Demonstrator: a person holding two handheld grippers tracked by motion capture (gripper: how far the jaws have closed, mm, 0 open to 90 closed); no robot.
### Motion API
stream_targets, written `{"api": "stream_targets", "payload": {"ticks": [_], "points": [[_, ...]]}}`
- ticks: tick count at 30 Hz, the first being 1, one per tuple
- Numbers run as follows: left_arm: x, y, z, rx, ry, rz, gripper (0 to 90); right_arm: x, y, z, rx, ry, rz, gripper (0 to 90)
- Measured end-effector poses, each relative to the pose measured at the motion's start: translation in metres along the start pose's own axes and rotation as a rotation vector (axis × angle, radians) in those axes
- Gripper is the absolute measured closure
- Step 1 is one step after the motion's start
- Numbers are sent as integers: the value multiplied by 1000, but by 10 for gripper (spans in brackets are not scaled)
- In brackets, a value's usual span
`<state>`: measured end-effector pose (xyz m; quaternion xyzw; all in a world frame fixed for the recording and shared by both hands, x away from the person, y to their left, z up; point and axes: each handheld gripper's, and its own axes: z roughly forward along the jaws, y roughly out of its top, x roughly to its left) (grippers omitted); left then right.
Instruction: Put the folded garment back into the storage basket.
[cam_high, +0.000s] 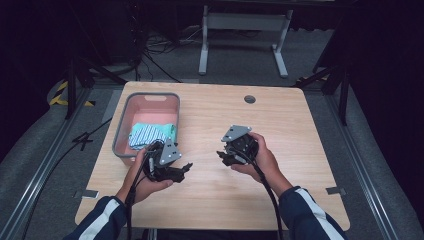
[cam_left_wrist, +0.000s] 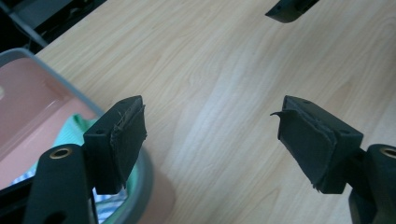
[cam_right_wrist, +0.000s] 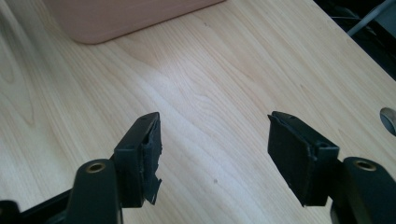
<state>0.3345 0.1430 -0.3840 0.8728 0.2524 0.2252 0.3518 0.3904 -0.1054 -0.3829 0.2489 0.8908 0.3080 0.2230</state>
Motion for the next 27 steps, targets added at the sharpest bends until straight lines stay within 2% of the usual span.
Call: {"api": "stream_targets", "payload": {"ticks": [9, 19, 23, 27], "points": [[-19, 0, 16, 27, -39, 49, 237, -4, -28, -10, 11, -11, 20, 353], [-33, -10, 37, 82, -80, 75, 226, -8, -61, -17, 23, -38, 36, 340], [-35, -14, 41, 100, -93, 93, 214, -10, -76, -20, -6, -30, 42, 334], [-37, -18, 43, 114, -105, 95, 217, -10, -91, -22, 2, -31, 51, 331]]}}
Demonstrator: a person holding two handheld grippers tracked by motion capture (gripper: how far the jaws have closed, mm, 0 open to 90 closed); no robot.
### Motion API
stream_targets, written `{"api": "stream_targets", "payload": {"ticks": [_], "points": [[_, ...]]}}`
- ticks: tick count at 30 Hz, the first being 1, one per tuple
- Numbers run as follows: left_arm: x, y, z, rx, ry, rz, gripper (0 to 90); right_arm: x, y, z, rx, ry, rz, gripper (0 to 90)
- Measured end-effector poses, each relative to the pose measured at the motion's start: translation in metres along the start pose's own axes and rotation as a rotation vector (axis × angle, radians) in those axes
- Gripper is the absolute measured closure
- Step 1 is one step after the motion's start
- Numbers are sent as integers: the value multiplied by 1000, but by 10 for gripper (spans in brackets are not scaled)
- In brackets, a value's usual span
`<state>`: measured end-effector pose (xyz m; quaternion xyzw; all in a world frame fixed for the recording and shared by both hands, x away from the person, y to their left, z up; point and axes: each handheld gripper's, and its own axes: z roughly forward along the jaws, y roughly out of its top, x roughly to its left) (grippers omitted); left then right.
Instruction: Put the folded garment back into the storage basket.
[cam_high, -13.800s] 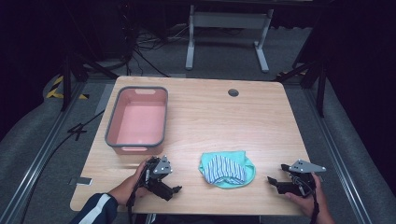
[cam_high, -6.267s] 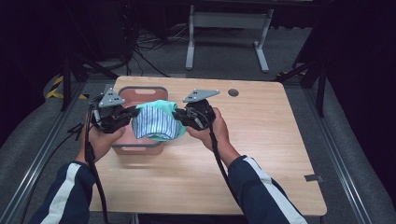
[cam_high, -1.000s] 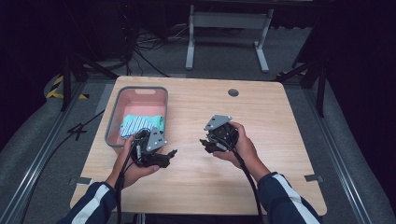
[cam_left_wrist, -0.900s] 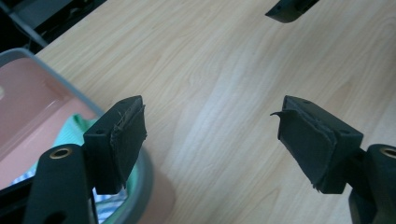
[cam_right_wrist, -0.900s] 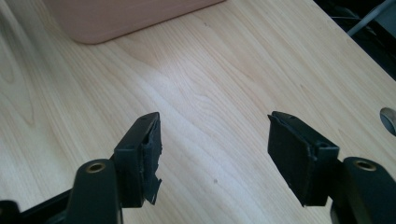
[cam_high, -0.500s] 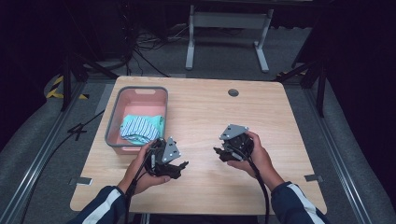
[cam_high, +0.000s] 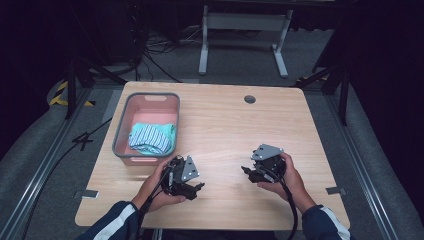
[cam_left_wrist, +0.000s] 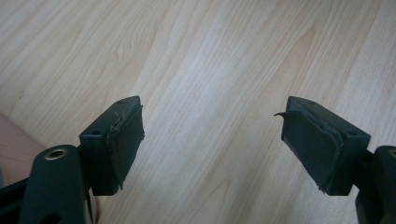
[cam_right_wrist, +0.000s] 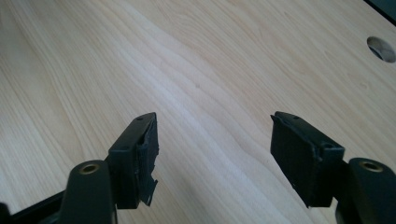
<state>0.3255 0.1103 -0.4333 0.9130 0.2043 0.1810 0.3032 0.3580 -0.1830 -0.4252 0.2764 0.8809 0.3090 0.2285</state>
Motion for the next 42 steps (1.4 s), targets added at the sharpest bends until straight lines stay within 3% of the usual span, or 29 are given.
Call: {"api": "stream_targets", "payload": {"ticks": [11, 22, 25, 27, 29, 31, 32, 33, 42], "points": [[-7, -17, 10, 27, -41, -9, 215, -2, -43, -12, 6, 1, 33, 329], [-10, -34, 18, 24, -81, -31, 196, -12, -98, -28, -5, 17, 130, 310], [-9, -36, 19, 14, -85, -44, 188, -15, -110, -29, -23, 32, 147, 303], [-5, -39, 20, -1, -114, -88, 189, -17, -117, -29, -28, 40, 175, 273], [-4, -41, 21, -8, -124, -101, 187, -18, -119, -29, -37, 38, 184, 267], [-1, -45, 24, -47, -146, -114, 159, -21, -126, -28, -62, 55, 221, 242], [1, -48, 26, -70, -177, -118, 149, -23, -128, -28, -68, 63, 239, 231], [3, -48, 27, -66, -183, -138, 150, -25, -128, -27, -62, 74, 263, 221], [3, -49, 26, -62, -177, -133, 147, -26, -129, -27, -60, 71, 260, 215]]}}
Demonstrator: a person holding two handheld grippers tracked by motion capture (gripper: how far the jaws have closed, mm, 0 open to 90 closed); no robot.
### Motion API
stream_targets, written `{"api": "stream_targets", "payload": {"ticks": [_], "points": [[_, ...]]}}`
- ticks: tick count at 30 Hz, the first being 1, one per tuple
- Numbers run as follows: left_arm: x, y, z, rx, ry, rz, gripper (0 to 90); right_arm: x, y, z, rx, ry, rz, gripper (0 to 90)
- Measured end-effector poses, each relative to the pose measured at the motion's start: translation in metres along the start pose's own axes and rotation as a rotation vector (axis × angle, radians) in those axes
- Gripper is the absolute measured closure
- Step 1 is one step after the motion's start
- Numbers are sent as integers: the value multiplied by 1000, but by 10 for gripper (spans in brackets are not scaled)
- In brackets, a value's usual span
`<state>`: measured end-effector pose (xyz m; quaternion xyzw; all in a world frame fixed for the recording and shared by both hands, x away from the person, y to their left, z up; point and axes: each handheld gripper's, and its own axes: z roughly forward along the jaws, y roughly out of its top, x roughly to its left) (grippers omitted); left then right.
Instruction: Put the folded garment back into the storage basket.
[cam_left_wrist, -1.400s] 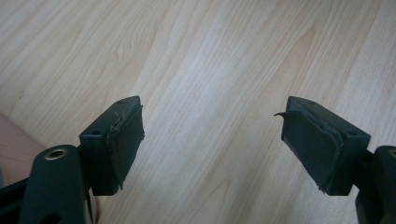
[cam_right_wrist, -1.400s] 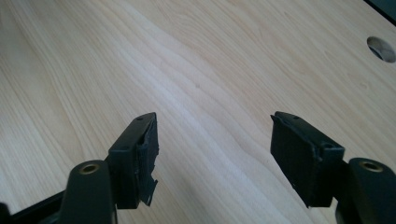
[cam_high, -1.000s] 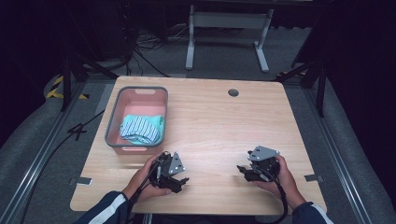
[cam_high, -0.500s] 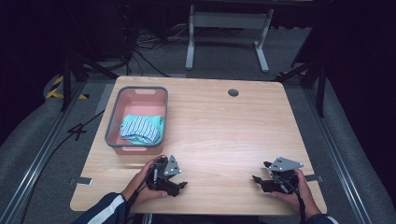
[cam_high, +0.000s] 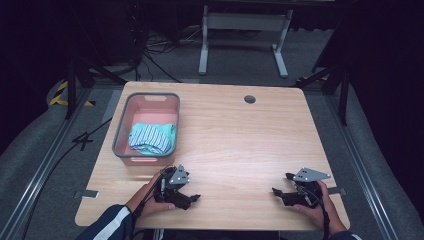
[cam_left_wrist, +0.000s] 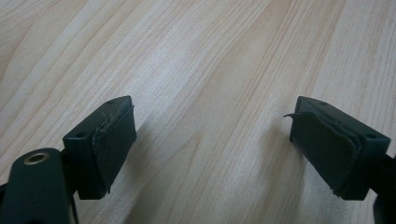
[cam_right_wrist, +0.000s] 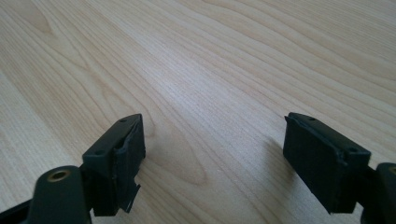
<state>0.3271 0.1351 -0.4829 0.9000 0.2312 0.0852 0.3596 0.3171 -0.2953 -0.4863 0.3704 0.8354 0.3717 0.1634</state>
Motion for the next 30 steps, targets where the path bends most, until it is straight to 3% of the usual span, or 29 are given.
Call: {"api": "stream_targets", "payload": {"ticks": [15, 17, 30], "points": [[-1, 0, 0, 2, 8, -12, 145, 0, 0, 0, 3, -6, 5, 201], [-1, 0, 0, 7, 18, -29, 129, 0, 0, 0, 3, -6, 7, 198], [0, 1, 2, 19, 30, -39, 68, 0, 0, 0, 4, -8, 7, 191]]}}
